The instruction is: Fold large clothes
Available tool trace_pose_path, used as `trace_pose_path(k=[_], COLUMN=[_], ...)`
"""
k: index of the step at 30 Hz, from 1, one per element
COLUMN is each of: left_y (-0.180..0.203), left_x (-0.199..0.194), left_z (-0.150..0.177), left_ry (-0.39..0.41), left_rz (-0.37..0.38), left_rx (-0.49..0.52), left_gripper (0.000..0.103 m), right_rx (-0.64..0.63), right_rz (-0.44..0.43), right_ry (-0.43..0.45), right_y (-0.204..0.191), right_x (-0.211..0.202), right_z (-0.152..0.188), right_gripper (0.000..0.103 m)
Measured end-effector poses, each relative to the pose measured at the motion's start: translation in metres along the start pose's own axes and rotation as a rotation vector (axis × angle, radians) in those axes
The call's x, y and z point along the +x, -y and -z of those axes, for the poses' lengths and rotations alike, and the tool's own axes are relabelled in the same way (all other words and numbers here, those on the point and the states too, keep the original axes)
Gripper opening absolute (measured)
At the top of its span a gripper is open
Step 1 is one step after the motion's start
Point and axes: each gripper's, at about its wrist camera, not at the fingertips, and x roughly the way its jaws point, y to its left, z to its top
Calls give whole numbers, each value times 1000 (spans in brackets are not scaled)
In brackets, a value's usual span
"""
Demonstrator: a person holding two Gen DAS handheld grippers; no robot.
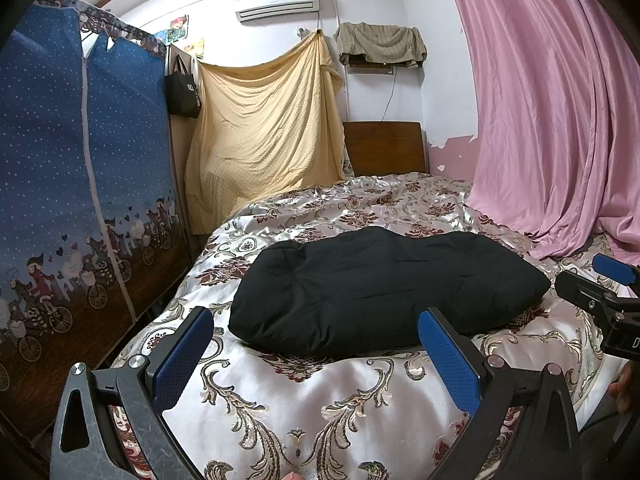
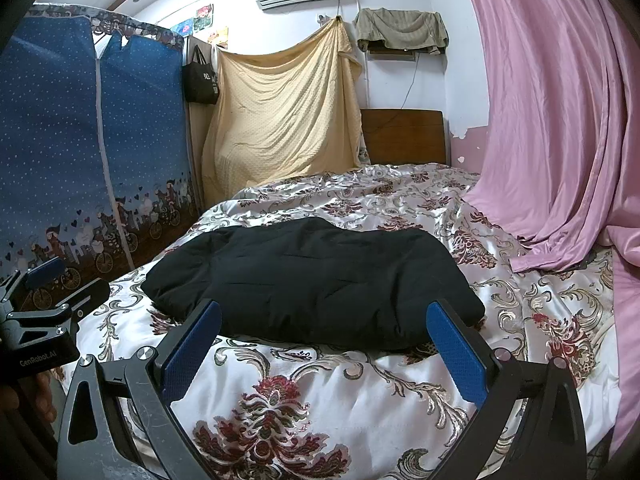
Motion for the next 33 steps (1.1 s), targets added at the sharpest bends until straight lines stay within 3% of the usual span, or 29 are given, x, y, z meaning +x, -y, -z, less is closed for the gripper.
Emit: trace_pose_path(k=[33], left_y=[2], left_x=[0], left_z=[1], left_ry=[0], left_rz=[0], left_rx=[-1], left_gripper=[103], right_rx=[0], right_rz=[1], right_ry=[-1], right_y=[-3], right_x=[-1], right_z=[0], right_gripper=[101])
